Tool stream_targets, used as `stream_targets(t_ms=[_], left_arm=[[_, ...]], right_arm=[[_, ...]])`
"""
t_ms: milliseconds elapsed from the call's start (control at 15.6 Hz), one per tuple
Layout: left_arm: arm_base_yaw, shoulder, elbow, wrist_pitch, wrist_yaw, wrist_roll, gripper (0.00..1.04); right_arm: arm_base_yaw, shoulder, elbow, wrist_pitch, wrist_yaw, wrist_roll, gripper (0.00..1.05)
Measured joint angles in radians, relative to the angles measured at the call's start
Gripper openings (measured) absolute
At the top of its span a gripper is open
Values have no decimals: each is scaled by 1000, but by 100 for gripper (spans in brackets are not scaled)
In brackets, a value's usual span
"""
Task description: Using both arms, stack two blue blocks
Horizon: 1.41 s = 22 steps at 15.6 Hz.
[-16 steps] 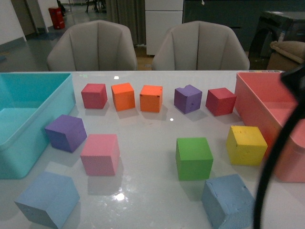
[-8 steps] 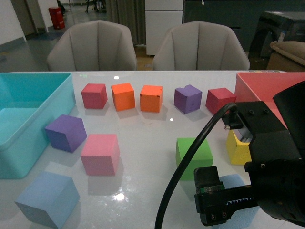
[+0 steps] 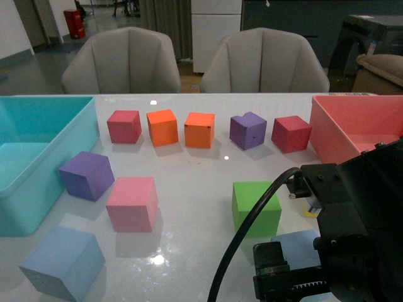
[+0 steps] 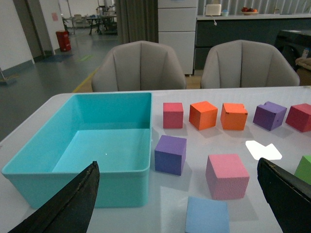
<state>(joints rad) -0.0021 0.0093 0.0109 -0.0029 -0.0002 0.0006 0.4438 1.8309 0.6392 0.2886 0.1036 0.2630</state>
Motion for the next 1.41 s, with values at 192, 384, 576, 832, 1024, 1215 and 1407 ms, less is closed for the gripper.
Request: stream_targets(t_ms=[192, 384, 576, 832, 1024, 1215, 1407], left_arm=[[0, 0, 0, 0, 0, 0, 98], [0, 0, 0, 0, 0, 0, 98], [0, 0, 0, 0, 0, 0, 98], [0, 0, 0, 0, 0, 0, 98], [0, 0, 0, 0, 0, 0, 98], [0, 0, 0, 0, 0, 0, 98], [0, 0, 0, 0, 0, 0, 98]], right_arm=[[-2, 55, 0, 32, 0, 3, 98], [-7, 66, -9, 59, 3, 3, 91], [-14, 28, -58, 65, 3, 2, 60], [-26, -191, -119, 3, 0, -21, 44], [-6, -296, 106, -155, 11, -55, 42], [3, -89, 329, -213, 8, -64, 42], [15, 99, 561, -280, 3, -74, 42]])
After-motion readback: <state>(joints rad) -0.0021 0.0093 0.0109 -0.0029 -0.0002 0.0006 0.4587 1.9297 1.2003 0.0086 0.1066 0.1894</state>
